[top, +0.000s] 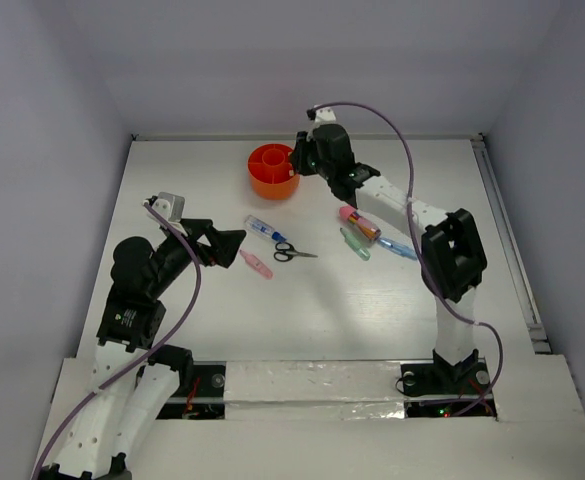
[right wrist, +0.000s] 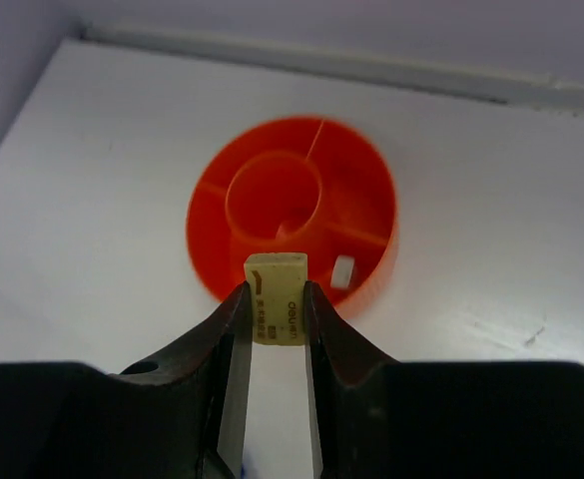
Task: Sort the stationery into containers
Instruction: Pick up the stationery from the center of the board, then place the stationery in the storage box.
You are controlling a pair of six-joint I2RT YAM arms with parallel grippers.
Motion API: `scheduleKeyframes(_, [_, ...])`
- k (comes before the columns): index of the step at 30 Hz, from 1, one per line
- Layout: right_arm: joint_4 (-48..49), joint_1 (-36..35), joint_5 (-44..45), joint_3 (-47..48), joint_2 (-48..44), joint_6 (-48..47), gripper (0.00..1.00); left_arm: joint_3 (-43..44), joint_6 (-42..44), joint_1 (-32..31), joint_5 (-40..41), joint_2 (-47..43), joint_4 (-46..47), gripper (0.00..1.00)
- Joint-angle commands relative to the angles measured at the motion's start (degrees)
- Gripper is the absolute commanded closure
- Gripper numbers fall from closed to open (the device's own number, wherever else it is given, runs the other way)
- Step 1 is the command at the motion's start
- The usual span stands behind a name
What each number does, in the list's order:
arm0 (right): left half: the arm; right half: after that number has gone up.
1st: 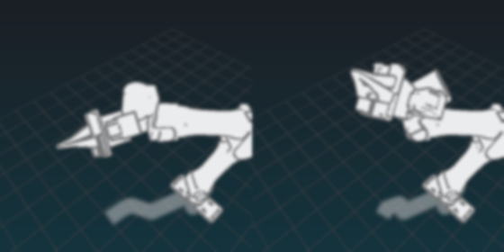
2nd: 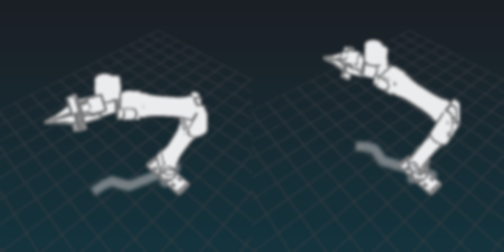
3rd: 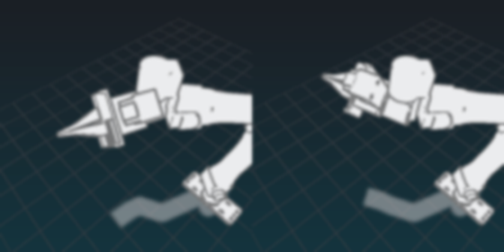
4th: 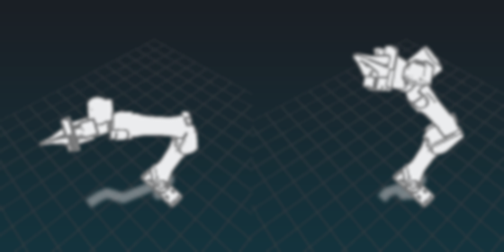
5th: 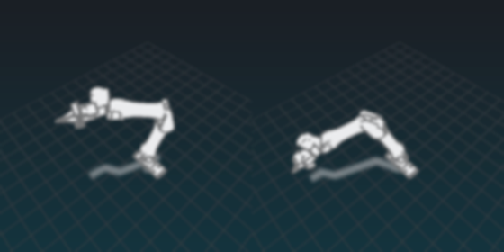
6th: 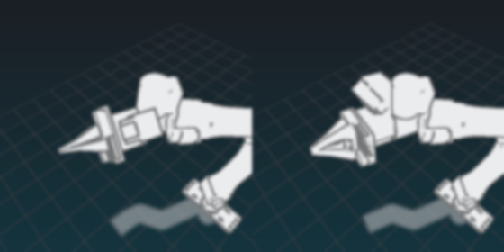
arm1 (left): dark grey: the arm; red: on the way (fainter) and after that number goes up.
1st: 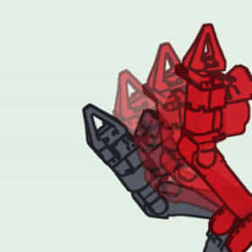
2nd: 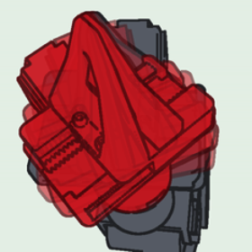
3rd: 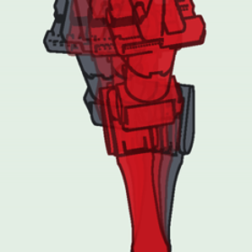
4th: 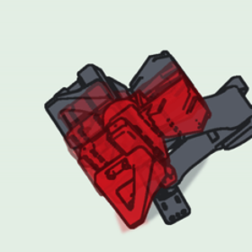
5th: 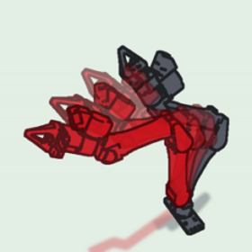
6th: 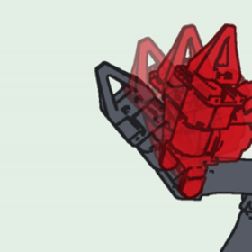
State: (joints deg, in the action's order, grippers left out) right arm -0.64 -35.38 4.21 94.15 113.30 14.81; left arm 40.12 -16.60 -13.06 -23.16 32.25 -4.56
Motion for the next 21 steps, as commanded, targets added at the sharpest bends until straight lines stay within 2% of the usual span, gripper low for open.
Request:
scheduleKeyframes(1, [6.0,1.97,2.83,6.12,4.82,6.63,0.89,1.1,-0.01,-0.48,-0.49,0.09,2.19,0.01])
scheduleKeyframes(6, [4.87,1.98,2.47,13.85,10.89,8.48,0.88,1.19,0.08,-1.0,-0.31,0.45,2.1,0.01])
scheduleKeyframes(15, [5.74,1.98,3.18,12.99,12.47,9.1,0.86,1.45,0.25,-1.53,0.39,0.18,1.74,0.01])
scheduleKeyframes(21, [5.91,1.98,3.52,12.12,13.53,9.89,0.67,1.45,0.25,-1.53,0.75,0.01,1.57,0.01])
